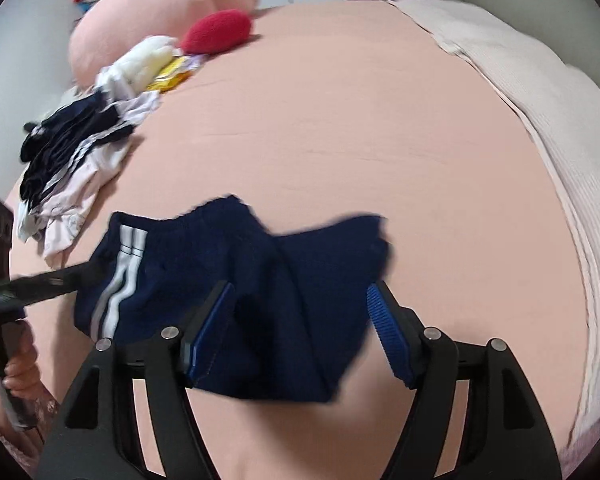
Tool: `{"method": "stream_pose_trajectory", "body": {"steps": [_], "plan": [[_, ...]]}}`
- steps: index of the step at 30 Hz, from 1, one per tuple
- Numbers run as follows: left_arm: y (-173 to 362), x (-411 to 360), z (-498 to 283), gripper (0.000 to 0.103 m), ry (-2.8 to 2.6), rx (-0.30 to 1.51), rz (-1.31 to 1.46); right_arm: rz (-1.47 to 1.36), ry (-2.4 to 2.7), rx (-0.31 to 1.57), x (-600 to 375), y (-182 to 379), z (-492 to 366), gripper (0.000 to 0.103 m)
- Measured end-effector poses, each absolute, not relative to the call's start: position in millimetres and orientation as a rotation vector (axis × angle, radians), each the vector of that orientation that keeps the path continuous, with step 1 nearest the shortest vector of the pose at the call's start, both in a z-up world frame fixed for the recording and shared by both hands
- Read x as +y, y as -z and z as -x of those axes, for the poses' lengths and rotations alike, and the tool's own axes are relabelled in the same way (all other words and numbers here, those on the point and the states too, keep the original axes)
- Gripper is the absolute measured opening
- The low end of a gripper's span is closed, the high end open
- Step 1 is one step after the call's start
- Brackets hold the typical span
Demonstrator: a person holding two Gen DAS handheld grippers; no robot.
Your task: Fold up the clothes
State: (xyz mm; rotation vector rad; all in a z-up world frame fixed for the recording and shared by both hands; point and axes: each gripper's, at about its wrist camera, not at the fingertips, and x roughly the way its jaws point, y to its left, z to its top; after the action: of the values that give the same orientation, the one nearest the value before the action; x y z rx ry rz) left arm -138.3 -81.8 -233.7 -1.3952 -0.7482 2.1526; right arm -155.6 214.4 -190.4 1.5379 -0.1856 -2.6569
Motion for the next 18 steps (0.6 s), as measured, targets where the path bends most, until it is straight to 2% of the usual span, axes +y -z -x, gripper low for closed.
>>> {"method": "stream_pose_trajectory", "body": {"steps": [7, 10, 12, 14, 16, 17, 18], "plan": [[249.5, -73.4, 139.0, 0.064, -2.174, -0.712, 1.495, -1.632, 2.603, -0.408, 247.5, 214.2, 156.5, 0.074], [247.4, -60.8, 137.5, 0.064, -2.183, -0.650, 1.475, -1.670, 2.547, -0.478, 239.7, 232.6, 163.9, 0.080], [253.5, -60.1, 143.1, 0.064, -2.086, -0.729, 1.434, -1.662, 2.545, -0.450, 230.5, 239.2, 164.6, 0.093], [259.2, -63.3, 143.7, 0.064, -2.015, -0.817, 1.424, -1.649, 2.511, -0.373, 216.0, 241.6, 165.7, 0.096], [260.9, -62.9, 143.7, 0.057, -2.050, -0.816, 1.439, -1.631, 2.466, -0.299, 202.4, 242.0, 165.7, 0.096], [261.9, -61.4, 143.6, 0.045, -2.081, -0.791, 1.454, -1.617, 2.455, -0.304, 201.1, 242.0, 165.7, 0.093], [262.1, -58.8, 143.2, 0.042, -2.103, -0.762, 1.459, -1.607, 2.454, -0.328, 201.5, 242.6, 167.6, 0.088]]}}
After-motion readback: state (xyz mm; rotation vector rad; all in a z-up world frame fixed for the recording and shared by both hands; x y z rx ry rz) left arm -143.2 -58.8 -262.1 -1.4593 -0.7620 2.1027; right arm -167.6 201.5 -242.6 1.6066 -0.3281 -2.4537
